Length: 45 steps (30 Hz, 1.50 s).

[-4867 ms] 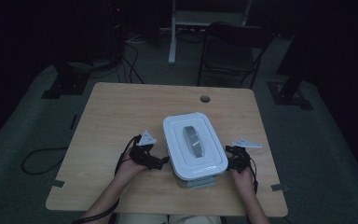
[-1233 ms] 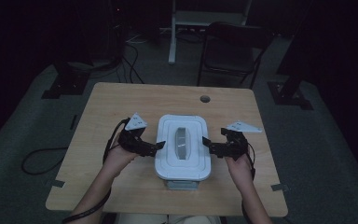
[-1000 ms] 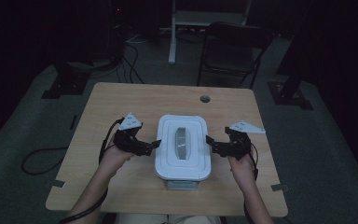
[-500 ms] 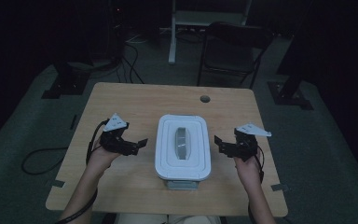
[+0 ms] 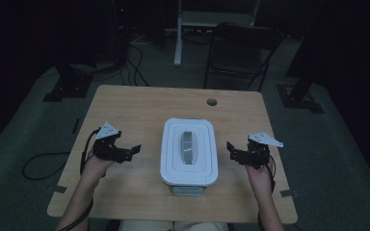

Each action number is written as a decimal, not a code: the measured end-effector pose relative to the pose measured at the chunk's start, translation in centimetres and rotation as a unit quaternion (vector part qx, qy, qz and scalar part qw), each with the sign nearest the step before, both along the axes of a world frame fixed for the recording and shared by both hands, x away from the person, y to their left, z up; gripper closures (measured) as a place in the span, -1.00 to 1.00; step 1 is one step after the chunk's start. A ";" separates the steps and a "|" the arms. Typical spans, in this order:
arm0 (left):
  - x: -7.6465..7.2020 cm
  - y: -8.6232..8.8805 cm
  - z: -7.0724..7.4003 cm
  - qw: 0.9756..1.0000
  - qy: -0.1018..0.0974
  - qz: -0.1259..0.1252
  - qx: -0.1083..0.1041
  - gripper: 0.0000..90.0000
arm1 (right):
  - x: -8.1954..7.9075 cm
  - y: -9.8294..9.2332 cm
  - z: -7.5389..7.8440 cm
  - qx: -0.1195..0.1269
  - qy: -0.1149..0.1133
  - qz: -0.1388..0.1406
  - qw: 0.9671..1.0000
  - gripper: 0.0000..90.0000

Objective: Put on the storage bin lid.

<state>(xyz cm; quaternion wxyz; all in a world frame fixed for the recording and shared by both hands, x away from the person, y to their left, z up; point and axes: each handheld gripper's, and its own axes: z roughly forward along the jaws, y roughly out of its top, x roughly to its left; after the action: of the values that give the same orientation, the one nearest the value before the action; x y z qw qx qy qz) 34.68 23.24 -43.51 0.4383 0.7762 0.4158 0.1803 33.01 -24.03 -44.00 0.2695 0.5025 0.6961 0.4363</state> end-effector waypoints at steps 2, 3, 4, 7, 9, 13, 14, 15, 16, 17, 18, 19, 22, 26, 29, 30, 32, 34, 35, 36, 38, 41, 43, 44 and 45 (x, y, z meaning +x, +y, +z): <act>0.0 0.6 -0.5 1.000 0.004 0.008 -0.002 -0.98 | 0.0 -0.2 -0.2 -0.006 -0.004 -0.009 1.000 -0.76; 0.0 0.9 -0.7 1.000 0.004 0.012 -0.003 -0.98 | 0.0 -0.3 -0.4 -0.006 -0.004 -0.010 1.000 -0.76; 0.0 1.1 -0.9 1.000 0.006 0.015 -0.007 -0.98 | 0.0 -0.5 -0.5 -0.007 0.001 -0.011 1.000 -0.76; -0.1 2.0 -1.6 1.000 0.012 0.027 -0.004 -0.98 | 0.0 -0.9 -1.0 -0.006 0.002 -0.016 1.000 -0.76; -0.3 2.6 -2.0 0.999 0.015 0.035 -0.002 -0.98 | -0.1 -1.3 -1.4 -0.007 0.001 -0.028 1.000 -0.76; -0.5 4.0 -2.8 0.998 0.022 0.052 -0.010 -0.98 | -0.1 -2.2 -2.1 -0.002 0.003 -0.042 0.999 -0.76; -0.6 4.3 -3.0 0.998 0.024 0.057 -0.009 -0.98 | -0.2 -2.5 -2.3 0.002 0.003 -0.047 0.999 -0.76; -0.7 4.6 -3.2 0.998 0.025 0.059 -0.009 -0.98 | -0.2 -2.8 -2.4 0.001 0.006 -0.052 0.999 -0.76; -0.8 4.9 -3.4 0.998 0.029 0.061 -0.011 -0.98 | -0.2 -3.0 -2.6 0.004 0.008 -0.056 0.998 -0.76; -0.9 5.2 -3.6 0.997 0.030 0.067 -0.009 -0.98 | -0.2 -3.2 -2.8 0.005 0.012 -0.057 0.998 -0.76; -0.9 5.5 -3.7 0.997 0.033 0.069 -0.007 -0.98 | -0.2 -3.4 -3.1 0.002 0.013 -0.063 0.998 -0.76; -1.0 5.7 -3.9 0.997 0.034 0.072 -0.007 -0.98 | -0.2 -3.6 -3.3 -0.003 0.015 -0.067 0.998 -0.76; -1.1 6.2 -4.3 0.996 0.038 0.080 -0.007 -0.98 | -0.3 -4.0 -3.8 -0.005 0.017 -0.076 0.997 -0.76; -1.4 7.3 -5.1 0.994 0.047 0.097 -0.004 -0.98 | -0.5 -5.0 -4.8 -0.017 0.026 -0.092 0.995 -0.75; -1.8 7.9 -5.8 0.993 0.054 0.102 -0.002 -0.98 | -0.8 -5.8 -5.6 -0.021 0.035 -0.108 0.993 -0.76; -1.8 7.9 -5.8 0.993 0.054 0.102 -0.002 -0.98 | -0.8 -5.8 -5.6 -0.021 0.035 -0.108 0.993 -0.76; -2.1 8.3 -6.4 0.992 0.062 0.108 0.004 -0.98 | -1.1 -6.4 -6.1 -0.020 0.042 -0.119 0.992 -0.76; -2.3 8.7 -6.8 0.991 0.067 0.116 0.004 -0.98 | -1.3 -6.7 -6.4 -0.020 0.049 -0.127 0.990 -0.76; -2.4 8.8 -7.0 0.991 0.069 0.118 0.005 -0.98 | -1.4 -6.9 -6.5 -0.021 0.054 -0.135 0.989 -0.76; -2.4 8.8 -7.0 0.991 0.069 0.118 0.005 -0.98 | -1.6 -7.1 -6.6 -0.022 0.059 -0.145 0.987 -0.75; -2.8 9.2 -7.4 0.989 0.076 0.127 0.011 -0.98 | -1.7 -7.7 -6.9 -0.022 0.072 -0.152 0.986 -0.76; -3.1 9.4 -7.6 0.988 0.077 0.136 0.015 -0.98 | -2.0 -8.2 -7.5 -0.023 0.078 -0.159 0.984 -0.76; -3.4 9.6 -7.8 0.986 0.080 0.144 0.023 -0.98 | -2.2 -8.5 -7.9 -0.029 0.082 -0.164 0.983 -0.76; -3.5 9.6 -7.8 0.985 0.083 0.147 0.027 -0.98 | -2.3 -8.6 -8.1 -0.027 0.082 -0.163 0.983 -0.75; -3.5 9.6 -7.8 0.985 0.083 0.147 0.027 -0.98 | -2.3 -8.6 -8.1 -0.027 0.082 -0.163 0.983 -0.75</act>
<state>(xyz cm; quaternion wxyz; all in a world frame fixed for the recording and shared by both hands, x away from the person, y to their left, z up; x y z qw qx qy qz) 31.16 32.89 -51.35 0.3499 0.7303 0.5555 0.1890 30.74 -32.66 -52.07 0.2928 0.6359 0.6360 0.3248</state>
